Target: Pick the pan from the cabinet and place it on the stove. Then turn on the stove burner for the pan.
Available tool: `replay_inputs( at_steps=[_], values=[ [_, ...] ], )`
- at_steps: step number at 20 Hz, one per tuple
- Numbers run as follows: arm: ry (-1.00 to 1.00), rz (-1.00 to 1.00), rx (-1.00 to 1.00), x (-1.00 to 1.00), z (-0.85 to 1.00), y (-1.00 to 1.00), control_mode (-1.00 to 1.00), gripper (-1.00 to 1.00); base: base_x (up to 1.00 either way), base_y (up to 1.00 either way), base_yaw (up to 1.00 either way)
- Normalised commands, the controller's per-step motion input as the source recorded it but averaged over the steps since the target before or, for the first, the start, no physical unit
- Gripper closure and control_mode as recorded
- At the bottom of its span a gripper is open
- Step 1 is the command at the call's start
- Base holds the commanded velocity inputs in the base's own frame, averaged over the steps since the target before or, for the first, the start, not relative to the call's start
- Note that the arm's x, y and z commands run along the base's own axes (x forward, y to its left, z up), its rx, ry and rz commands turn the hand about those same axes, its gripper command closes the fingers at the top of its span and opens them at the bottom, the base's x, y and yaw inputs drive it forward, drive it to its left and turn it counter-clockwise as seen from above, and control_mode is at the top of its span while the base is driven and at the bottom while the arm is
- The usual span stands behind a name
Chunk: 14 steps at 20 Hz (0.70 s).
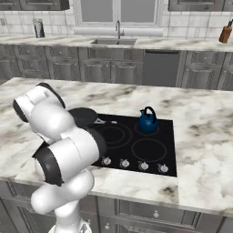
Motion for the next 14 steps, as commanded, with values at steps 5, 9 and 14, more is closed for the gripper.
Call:
replay_inputs(
  at_steps=[5, 9, 14],
  values=[
    [0.16, 0.00, -0.47, 0.18, 0.07, -0.42, -1.00, -1.00, 0.00, 0.00, 0.00],
    [0.17, 0.00, -0.45, 0.19, 0.06, -0.47, -1.00, -1.00, 0.00, 0.00, 0.00],
    [0.18, 0.00, -0.43, 0.11, 0.16, -0.50, -1.00, -1.00, 0.00, 0.00, 0.00]
  ],
)
